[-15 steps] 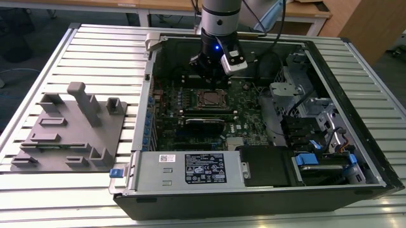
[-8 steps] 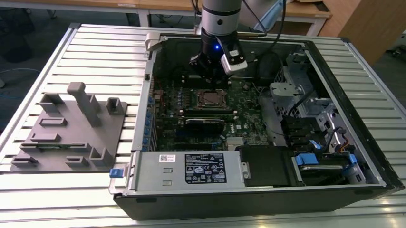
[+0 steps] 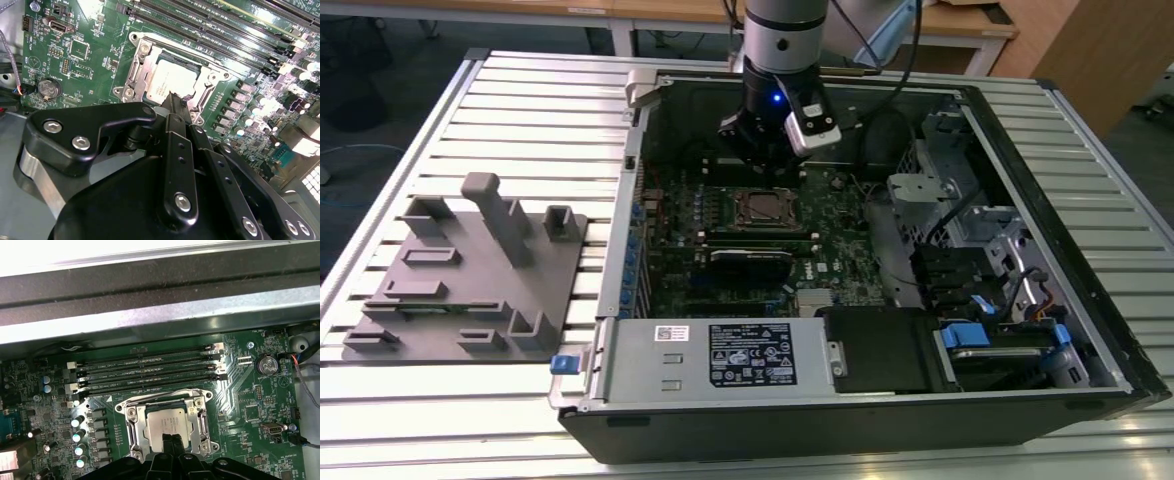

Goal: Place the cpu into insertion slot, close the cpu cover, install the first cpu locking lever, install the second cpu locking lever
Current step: 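Install the second cpu locking lever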

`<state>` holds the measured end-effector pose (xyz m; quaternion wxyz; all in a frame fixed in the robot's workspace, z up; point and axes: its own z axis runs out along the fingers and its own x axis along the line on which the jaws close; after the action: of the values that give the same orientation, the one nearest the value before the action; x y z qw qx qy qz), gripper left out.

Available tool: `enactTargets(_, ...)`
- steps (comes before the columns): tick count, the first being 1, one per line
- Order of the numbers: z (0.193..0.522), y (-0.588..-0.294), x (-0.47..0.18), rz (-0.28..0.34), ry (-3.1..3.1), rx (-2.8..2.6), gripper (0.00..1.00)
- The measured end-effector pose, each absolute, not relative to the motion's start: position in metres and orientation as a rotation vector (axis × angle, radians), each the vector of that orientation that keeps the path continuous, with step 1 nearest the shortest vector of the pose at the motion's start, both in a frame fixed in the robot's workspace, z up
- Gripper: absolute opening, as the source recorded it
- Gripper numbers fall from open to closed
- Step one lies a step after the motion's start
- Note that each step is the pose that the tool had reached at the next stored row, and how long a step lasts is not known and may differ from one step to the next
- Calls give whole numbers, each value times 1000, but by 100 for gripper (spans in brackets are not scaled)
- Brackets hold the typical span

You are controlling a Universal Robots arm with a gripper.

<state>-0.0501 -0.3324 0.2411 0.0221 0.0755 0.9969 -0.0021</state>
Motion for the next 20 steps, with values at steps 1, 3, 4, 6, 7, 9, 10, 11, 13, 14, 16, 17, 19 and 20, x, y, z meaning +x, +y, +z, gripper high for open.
enactTargets(1, 241, -332, -50, -7, 3089, 234, 10)
enactTargets(3, 242, -332, -50, -7, 3089, 234, 10)
enactTargets(4, 242, -332, -50, -6, 3088, 234, 10)
enactTargets(6, 242, -332, -50, -6, 3088, 234, 10)
enactTargets(7, 243, -332, -50, -6, 3088, 234, 10)
enactTargets(9, 243, -332, -50, -6, 3088, 234, 10)
enactTargets(10, 243, -332, -50, -6, 3088, 234, 10)
enactTargets(11, 243, -332, -50, -6, 3088, 234, 10)
enactTargets(13, 243, -332, -50, -7, 3088, 234, 10)
enactTargets(14, 244, -332, -50, -7, 3088, 234, 10)
enactTargets(16, 244, -332, -50, -7, 3089, 234, 10)
enactTargets(17, 245, -332, -50, -7, 3089, 234, 10)
enactTargets(19, 245, -332, -50, -6, 3088, 234, 10)
enactTargets(20, 245, -332, -50, -6, 3088, 234, 10)
